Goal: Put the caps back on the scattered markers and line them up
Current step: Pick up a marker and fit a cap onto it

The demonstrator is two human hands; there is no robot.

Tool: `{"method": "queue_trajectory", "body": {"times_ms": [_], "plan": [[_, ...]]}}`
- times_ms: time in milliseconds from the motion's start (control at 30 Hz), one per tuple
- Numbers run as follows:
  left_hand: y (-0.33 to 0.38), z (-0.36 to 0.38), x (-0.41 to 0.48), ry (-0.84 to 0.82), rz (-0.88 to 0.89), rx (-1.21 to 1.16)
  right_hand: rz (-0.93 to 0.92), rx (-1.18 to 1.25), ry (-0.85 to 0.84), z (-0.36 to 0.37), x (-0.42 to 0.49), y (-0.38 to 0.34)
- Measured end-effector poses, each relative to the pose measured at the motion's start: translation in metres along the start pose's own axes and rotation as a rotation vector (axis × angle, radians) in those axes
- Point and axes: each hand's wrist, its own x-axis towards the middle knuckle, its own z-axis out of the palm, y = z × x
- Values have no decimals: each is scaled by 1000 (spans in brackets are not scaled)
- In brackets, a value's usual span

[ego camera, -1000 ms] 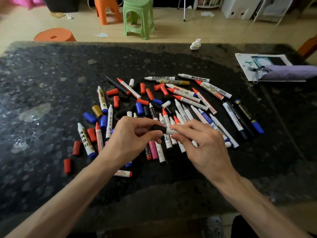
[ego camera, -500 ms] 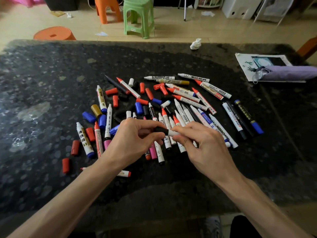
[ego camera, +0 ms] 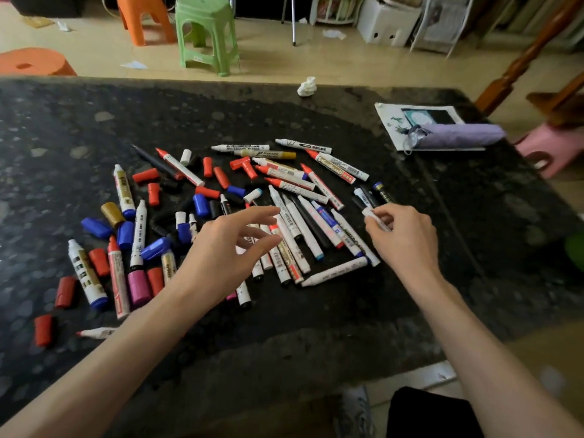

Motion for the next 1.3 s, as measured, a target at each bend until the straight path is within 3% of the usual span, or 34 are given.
{"method": "queue_trajectory", "body": {"times_ms": [300, 433, 667, 767, 867, 1033, 1133, 1300], "plan": [[-1, -1, 6, 43, -25, -17, -96, -125, 26, 12, 12, 0], [-8, -14, 4, 81, -50, -41, -49, 2, -122, 7, 12, 2], [-8, -23, 0, 93, -58, -45, 18, -25, -319, 8, 14, -1], [-9, -27, -2, 91, -62, -42, 72, 70, -338, 3, 17, 4], [-12, -31, -2, 99, -65, -69, 109, 338, -275, -5, 18, 5], [-27, -54, -2, 201, -93, -52, -28, 646, -420, -4, -9, -40], [-44, -76, -4, 277, -138, -45, -107, 657, -589, 5, -27, -67], [-72, -107, -25, 246, -199, 314, -262, 623, -576, 20, -44, -98]]}}
